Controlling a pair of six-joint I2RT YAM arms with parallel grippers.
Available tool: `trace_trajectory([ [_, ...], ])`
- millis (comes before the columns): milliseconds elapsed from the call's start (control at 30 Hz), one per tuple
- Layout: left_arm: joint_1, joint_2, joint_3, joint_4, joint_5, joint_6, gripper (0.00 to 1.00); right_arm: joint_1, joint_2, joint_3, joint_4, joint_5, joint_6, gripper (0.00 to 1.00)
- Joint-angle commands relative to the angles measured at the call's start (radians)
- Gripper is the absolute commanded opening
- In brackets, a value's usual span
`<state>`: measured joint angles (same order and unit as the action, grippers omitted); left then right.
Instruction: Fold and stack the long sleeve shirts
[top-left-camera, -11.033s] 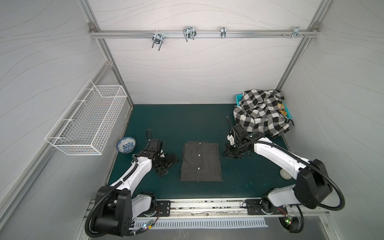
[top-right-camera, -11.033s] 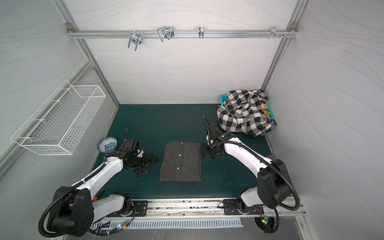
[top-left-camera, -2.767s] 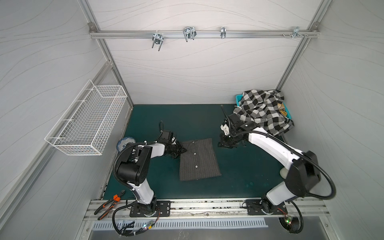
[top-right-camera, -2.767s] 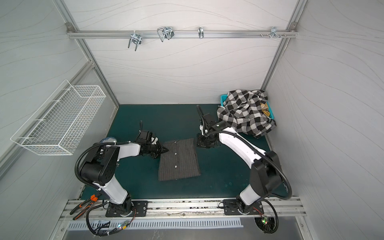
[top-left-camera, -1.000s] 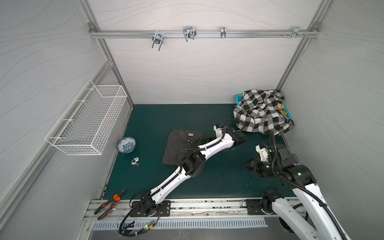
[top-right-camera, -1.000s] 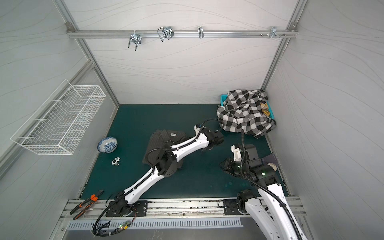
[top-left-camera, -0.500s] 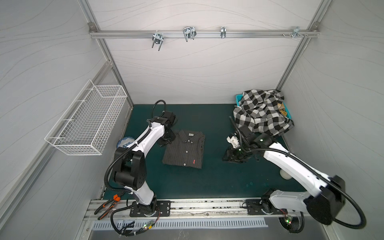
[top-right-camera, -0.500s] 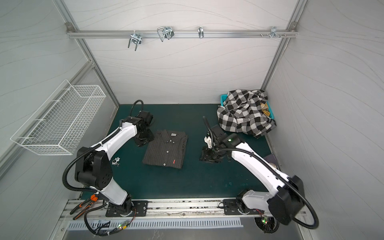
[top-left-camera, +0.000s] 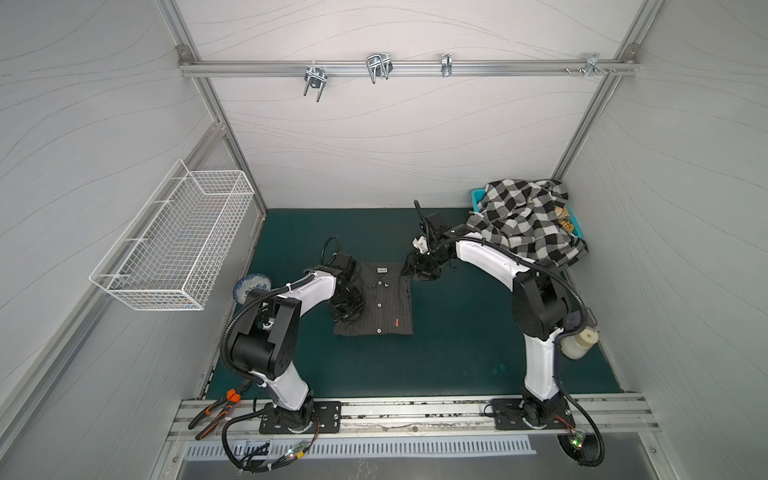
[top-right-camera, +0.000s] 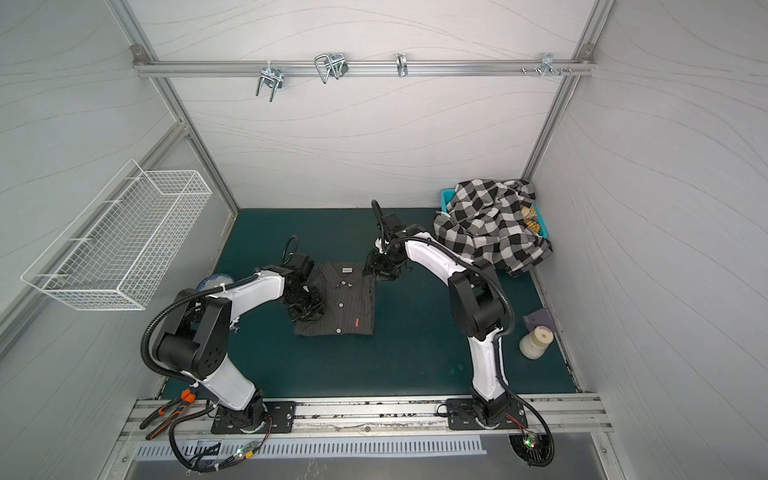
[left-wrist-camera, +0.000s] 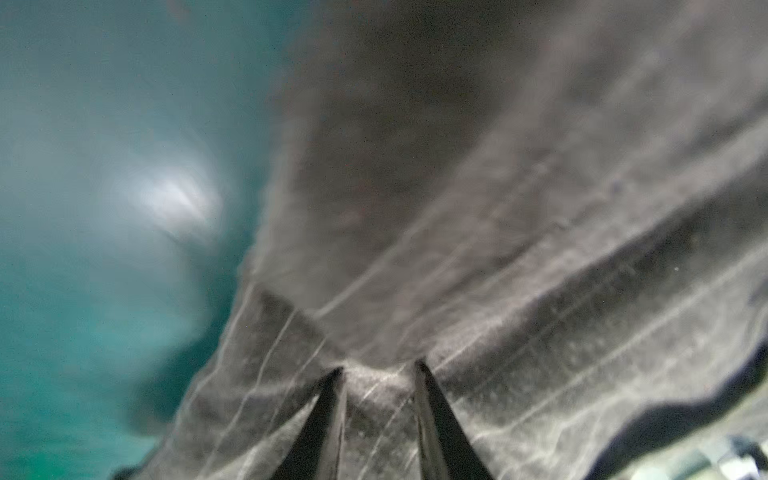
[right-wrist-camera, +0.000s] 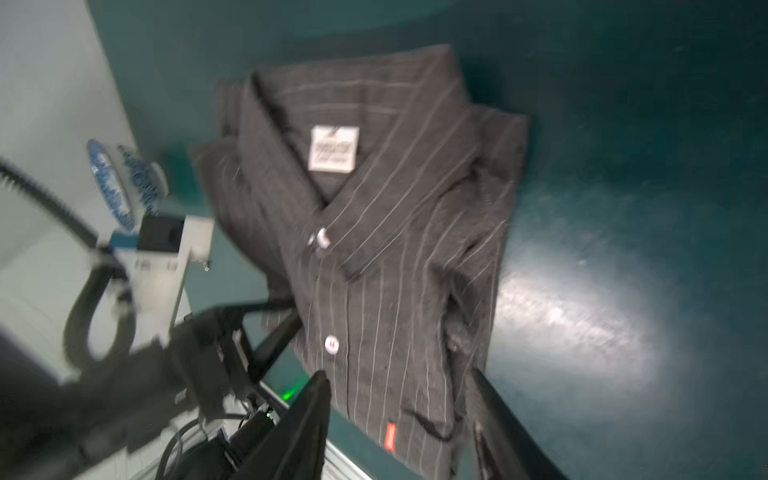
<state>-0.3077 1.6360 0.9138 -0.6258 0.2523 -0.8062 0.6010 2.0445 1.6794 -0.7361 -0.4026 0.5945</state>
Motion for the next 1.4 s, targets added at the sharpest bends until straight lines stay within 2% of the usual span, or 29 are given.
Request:
trace_trajectory([
  [0, -0.021, -0.057, -0.016, 0.0, 0.048, -0.03, 0.37, -0.004, 0.027, 0.031, -0.058, -0.012, -0.022, 0.5],
  [100, 0.063, -0.093, 0.015, -0.051, 0.023, -0.003, 0.47, -0.012, 0.06, 0.042, -0.063, -0.025, -0.034, 0.5],
  [267, 0.222, -0.02, 0.155, -0.112, 0.019, 0.08, 0.45, -0.014, 0.118, 0.111, -0.084, -0.029, -0.077, 0.49],
  [333, 0.253, 0.026, 0.188, -0.095, 0.06, 0.083, 0.45, -0.009, 0.157, 0.164, -0.144, -0.013, -0.092, 0.46],
  [367, 0.267, 0.05, 0.195, -0.074, 0.096, 0.081, 0.45, -0.006, 0.172, 0.18, -0.157, -0.016, -0.099, 0.48],
  [567, 0.281, 0.163, 0.215, 0.002, 0.254, 0.097, 0.49, 0.009, 0.171, 0.128, -0.118, -0.028, -0.086, 0.49],
  [733, 0.3, 0.2, 0.201, -0.032, 0.201, 0.098, 0.44, 0.033, 0.17, 0.077, -0.072, -0.06, -0.073, 0.42],
  [867, 0.327, 0.237, 0.202, -0.06, 0.181, 0.108, 0.45, 0.043, 0.175, 0.032, -0.026, -0.09, -0.049, 0.42],
  [967, 0.327, 0.245, 0.206, -0.073, 0.178, 0.124, 0.45, 0.038, 0.169, -0.021, 0.058, -0.163, -0.012, 0.4],
  [1133, 0.316, 0.229, 0.16, -0.039, 0.211, 0.113, 0.45, 0.029, 0.18, -0.11, 0.256, -0.318, 0.103, 0.25],
  [1200, 0.305, 0.228, 0.148, -0.03, 0.222, 0.111, 0.45, 0.028, 0.187, -0.119, 0.285, -0.34, 0.124, 0.12],
  [1267, 0.304, 0.224, 0.149, -0.044, 0.225, 0.115, 0.45, 0.015, 0.186, -0.123, 0.277, -0.334, 0.124, 0.03],
  [1300, 0.308, 0.213, 0.157, -0.056, 0.212, 0.118, 0.47, 0.004, 0.18, -0.132, 0.274, -0.329, 0.124, 0.02],
  [1367, 0.318, 0.18, 0.191, -0.091, 0.176, 0.124, 0.53, -0.027, 0.151, -0.166, 0.27, -0.319, 0.124, 0.07],
])
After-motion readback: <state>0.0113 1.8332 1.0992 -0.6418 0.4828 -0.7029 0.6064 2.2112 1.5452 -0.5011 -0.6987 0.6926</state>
